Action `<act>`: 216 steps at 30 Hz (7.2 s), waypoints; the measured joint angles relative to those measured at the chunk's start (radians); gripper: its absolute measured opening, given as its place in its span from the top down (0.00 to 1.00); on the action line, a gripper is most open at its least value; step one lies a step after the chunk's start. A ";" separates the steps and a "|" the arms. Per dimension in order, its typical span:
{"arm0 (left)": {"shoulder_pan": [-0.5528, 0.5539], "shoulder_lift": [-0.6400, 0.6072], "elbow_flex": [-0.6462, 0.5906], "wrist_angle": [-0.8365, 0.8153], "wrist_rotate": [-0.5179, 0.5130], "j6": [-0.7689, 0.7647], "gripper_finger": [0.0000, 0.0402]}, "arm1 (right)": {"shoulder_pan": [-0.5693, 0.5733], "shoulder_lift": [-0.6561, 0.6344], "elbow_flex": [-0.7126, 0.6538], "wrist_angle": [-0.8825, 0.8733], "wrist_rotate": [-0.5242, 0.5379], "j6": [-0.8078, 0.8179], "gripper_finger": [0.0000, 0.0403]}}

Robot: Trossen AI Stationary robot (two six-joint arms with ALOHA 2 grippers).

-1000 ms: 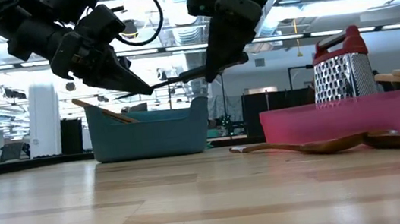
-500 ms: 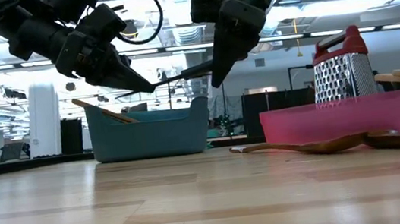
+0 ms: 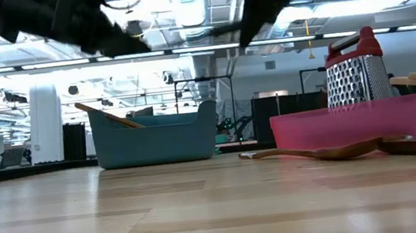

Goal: Pick & Place Kitchen Items
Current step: Put the black kitchen knife into the red bin, then put the wooden serving spoon into the blue bin

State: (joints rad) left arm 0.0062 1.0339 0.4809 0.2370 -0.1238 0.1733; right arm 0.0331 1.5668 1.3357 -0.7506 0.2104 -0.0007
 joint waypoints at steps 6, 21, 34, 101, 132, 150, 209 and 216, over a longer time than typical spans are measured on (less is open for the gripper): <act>-0.002 -0.195 -0.001 -0.012 -0.063 -0.057 0.60 | 0.002 -0.193 0.000 -0.016 0.060 0.029 0.84; -0.001 -0.405 0.000 -0.003 -0.043 -0.085 0.62 | 0.153 -0.528 0.000 0.355 -0.150 -0.042 0.84; -0.001 -0.405 0.000 0.007 -0.037 -0.085 0.63 | 0.284 -0.551 0.000 0.630 -0.404 -0.130 0.84; -0.001 -0.405 0.000 0.014 0.041 -0.085 0.64 | 0.318 -0.363 -0.472 -0.633 0.422 1.380 0.83; -0.001 -0.404 0.000 0.013 0.039 -0.085 0.64 | 0.019 -0.413 -0.729 -0.169 0.219 0.932 0.83; -0.001 -0.404 0.000 0.013 0.041 -0.085 0.64 | -0.049 -0.385 -0.817 -0.029 0.175 0.865 0.82; 0.060 0.943 0.561 0.207 0.368 0.185 0.42 | 0.176 -0.663 -0.368 -0.024 0.087 0.592 0.48; 0.080 1.044 0.606 0.205 0.357 0.136 0.42 | 0.176 -0.662 -0.368 -0.025 0.087 0.575 0.48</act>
State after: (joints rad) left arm 0.0859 2.0778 1.0873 0.4423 0.2334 0.3092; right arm 0.2092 0.9043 0.9676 -0.7761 0.2974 0.5740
